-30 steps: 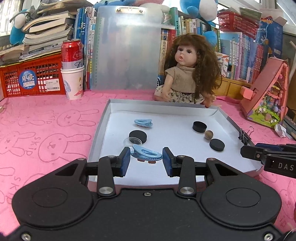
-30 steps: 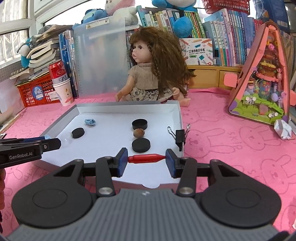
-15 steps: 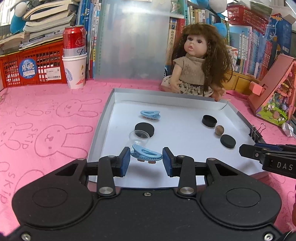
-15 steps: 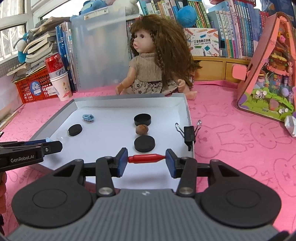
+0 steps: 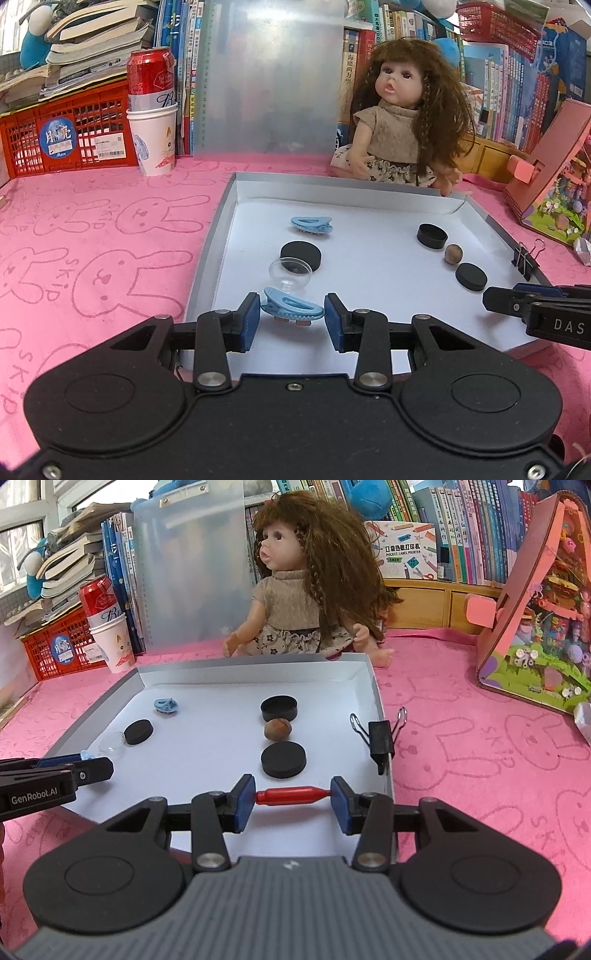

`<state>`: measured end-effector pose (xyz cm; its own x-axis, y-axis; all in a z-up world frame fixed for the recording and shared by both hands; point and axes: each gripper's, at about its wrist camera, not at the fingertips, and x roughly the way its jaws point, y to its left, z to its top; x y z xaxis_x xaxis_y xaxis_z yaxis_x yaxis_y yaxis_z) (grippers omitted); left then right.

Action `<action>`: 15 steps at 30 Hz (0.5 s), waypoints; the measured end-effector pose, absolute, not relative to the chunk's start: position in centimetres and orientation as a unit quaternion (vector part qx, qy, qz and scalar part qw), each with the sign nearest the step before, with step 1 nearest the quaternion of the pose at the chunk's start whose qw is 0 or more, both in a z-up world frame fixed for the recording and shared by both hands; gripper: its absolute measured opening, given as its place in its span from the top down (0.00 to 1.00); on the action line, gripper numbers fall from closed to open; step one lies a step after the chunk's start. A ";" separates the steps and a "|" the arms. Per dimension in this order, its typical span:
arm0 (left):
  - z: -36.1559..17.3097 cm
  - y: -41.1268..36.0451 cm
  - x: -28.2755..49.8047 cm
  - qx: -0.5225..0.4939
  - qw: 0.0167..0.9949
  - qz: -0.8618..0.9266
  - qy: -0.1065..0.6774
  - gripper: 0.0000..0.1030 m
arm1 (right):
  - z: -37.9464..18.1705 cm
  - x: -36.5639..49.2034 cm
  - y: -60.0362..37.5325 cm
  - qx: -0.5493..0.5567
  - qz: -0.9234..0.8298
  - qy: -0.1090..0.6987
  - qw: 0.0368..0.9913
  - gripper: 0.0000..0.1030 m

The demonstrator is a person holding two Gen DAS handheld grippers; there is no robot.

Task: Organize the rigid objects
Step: 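Lower the blue clip into the tray and open the left gripper while the right lowers the marker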

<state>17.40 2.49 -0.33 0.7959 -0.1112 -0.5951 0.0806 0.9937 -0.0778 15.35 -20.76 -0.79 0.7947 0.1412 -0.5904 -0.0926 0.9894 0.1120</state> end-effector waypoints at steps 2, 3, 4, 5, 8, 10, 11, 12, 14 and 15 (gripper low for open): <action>-0.4 2.6 17.5 -0.025 0.948 -0.052 0.313 0.65 | -0.8 15.4 -20.7 0.036 0.061 0.313 0.947 0.52; -0.4 2.6 17.6 -0.024 0.948 -0.053 0.312 0.65 | -0.8 15.5 -20.7 0.036 0.061 0.313 0.947 0.52; -0.4 2.5 17.7 -0.023 0.948 -0.052 0.312 0.65 | -0.8 15.6 -20.7 0.036 0.061 0.314 0.947 0.52; -0.4 2.5 17.8 -0.023 0.949 -0.052 0.311 0.65 | -0.8 15.7 -20.6 0.035 0.061 0.314 0.947 0.52; -0.4 2.5 18.3 -0.028 0.949 -0.051 0.310 0.65 | -0.8 16.1 -20.5 0.033 0.060 0.315 0.947 0.52; -0.4 2.6 18.7 -0.034 0.949 -0.051 0.310 0.65 | -0.8 16.4 -20.5 0.035 0.060 0.315 0.946 0.52; -0.4 2.7 18.9 -0.036 0.949 -0.050 0.311 0.65 | -0.8 16.6 -20.5 0.037 0.060 0.316 0.946 0.52; -0.4 2.7 19.1 -0.038 0.949 -0.050 0.310 0.65 | -0.7 16.7 -20.5 0.039 0.060 0.316 0.946 0.52; -0.4 2.7 19.4 -0.039 0.949 -0.050 0.309 0.65 | -0.8 17.0 -20.6 0.042 0.060 0.316 0.946 0.52; -0.4 2.7 19.6 -0.039 0.949 -0.049 0.308 0.65 | -0.8 17.1 -20.6 0.043 0.060 0.315 0.946 0.52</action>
<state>19.60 2.69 -0.38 0.8050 -0.1173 -0.5816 0.0691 0.9921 -0.1044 17.06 -20.58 -0.79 0.7942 0.1404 -0.5913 -0.0866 0.9892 0.1185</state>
